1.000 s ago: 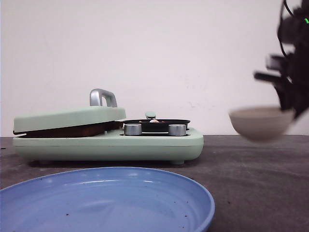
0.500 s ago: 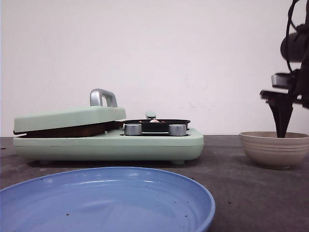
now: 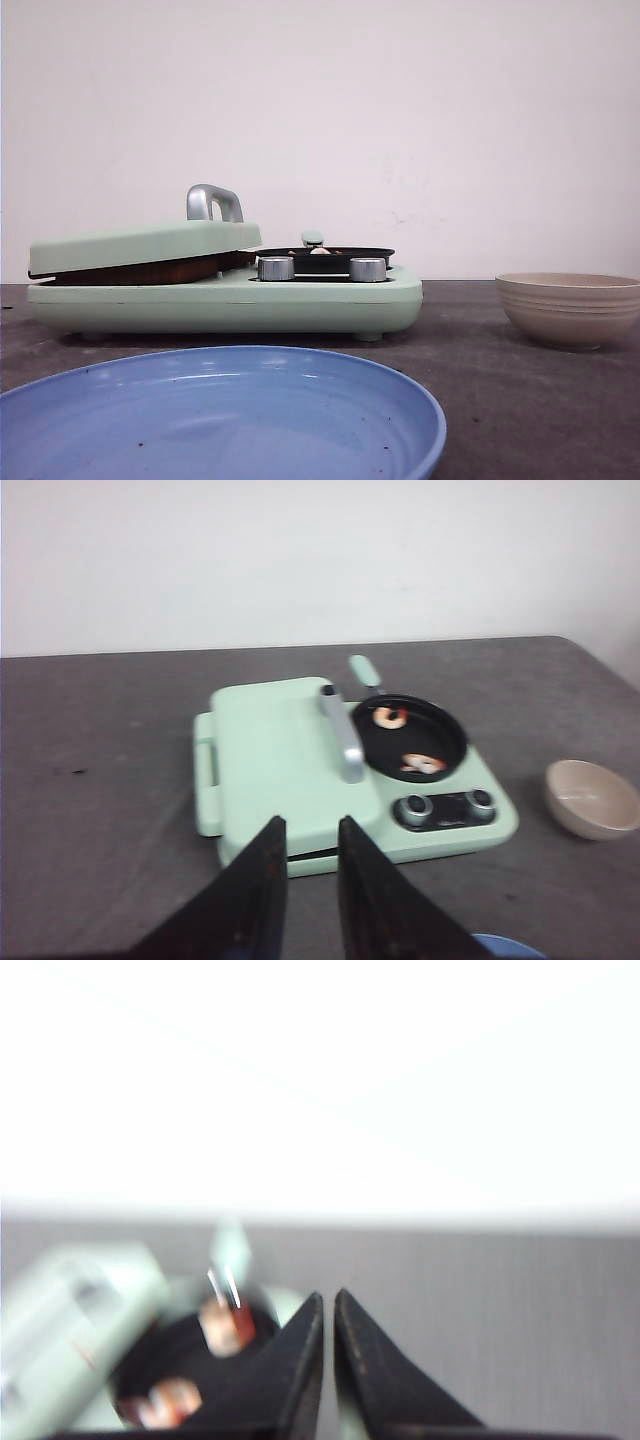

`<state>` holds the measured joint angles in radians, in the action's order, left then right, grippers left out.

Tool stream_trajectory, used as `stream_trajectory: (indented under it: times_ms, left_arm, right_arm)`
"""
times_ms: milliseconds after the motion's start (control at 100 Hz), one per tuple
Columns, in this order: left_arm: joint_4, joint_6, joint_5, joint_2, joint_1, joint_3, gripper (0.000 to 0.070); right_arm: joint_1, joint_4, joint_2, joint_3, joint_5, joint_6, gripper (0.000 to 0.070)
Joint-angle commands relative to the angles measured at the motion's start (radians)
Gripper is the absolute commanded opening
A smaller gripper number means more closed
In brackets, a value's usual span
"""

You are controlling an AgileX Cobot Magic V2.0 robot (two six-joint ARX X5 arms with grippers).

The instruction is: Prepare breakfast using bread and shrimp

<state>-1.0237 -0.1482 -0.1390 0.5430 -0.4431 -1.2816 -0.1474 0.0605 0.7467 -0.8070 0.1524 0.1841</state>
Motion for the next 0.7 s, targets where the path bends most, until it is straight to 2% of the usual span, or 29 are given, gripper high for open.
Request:
stream_trajectory:
  times_ms: [0,100,170,690]
  left_arm:
    - [0.017,-0.003,-0.015,0.004,-0.005,0.006,0.0000]
    - [0.038,-0.002,-0.015,0.004,-0.005,0.037,0.0000]
    - [0.055,-0.003,-0.015,0.005,-0.005,0.052,0.0000]
    - [0.021,-0.002,-0.015,0.004,-0.005,0.054,0.0000]
  right_arm:
    - [-0.003,-0.005,-0.095,0.049,-0.025,-0.012,0.0009]
    - [0.006,0.027,-0.197,0.086,-0.092,-0.023,0.0009]
    - [0.007,0.047,-0.232,0.087,-0.112,-0.043,0.0010]
    - [0.006,0.037,-0.303,0.087,-0.100,-0.028,0.0010]
